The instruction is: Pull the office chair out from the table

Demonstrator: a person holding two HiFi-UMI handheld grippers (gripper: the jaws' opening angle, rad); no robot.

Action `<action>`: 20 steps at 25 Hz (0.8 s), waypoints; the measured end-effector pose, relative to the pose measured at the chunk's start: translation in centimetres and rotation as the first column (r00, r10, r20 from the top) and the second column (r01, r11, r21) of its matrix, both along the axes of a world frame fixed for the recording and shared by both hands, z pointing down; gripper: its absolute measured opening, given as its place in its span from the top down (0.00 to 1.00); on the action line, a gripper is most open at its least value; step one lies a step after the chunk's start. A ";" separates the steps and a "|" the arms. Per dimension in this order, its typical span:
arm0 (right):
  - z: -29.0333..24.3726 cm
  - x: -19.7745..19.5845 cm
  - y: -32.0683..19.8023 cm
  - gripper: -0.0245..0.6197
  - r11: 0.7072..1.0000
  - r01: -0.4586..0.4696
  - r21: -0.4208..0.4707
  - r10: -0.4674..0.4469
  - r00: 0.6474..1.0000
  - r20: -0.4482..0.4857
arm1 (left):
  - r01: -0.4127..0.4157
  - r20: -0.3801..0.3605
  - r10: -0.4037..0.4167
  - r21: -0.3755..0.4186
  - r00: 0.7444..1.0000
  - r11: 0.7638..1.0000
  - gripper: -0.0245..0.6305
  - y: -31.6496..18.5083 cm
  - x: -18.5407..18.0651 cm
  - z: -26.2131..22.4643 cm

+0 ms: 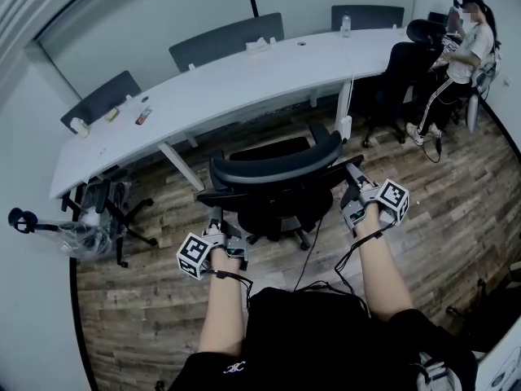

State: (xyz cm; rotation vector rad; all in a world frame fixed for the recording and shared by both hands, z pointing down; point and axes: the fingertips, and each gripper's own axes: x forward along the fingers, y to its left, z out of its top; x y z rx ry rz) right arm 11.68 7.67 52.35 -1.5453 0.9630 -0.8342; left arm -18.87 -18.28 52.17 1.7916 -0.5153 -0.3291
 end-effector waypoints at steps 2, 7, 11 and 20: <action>-0.6 -1.2 0.8 0.96 0.997 0.003 -0.079 -0.010 0.996 -0.092 | -0.025 0.095 0.014 0.115 0.995 0.993 0.96 0.9 -0.4 -0.8; -4.4 -4.3 1.0 0.95 0.964 -0.062 -0.259 -0.049 0.915 -0.401 | -0.122 0.368 -0.066 0.464 0.927 0.877 0.96 3.1 -0.3 -3.3; -6.9 -6.6 1.3 0.95 0.908 -0.214 -0.359 -0.078 0.758 -0.648 | -0.250 0.521 -0.169 0.637 0.836 0.729 0.96 5.1 0.6 -4.5; -8.0 -13.8 -1.3 0.95 0.757 -0.461 -0.463 -0.367 0.287 -0.885 | -0.429 0.599 -0.230 0.745 0.767 0.511 0.95 10.0 3.0 -6.7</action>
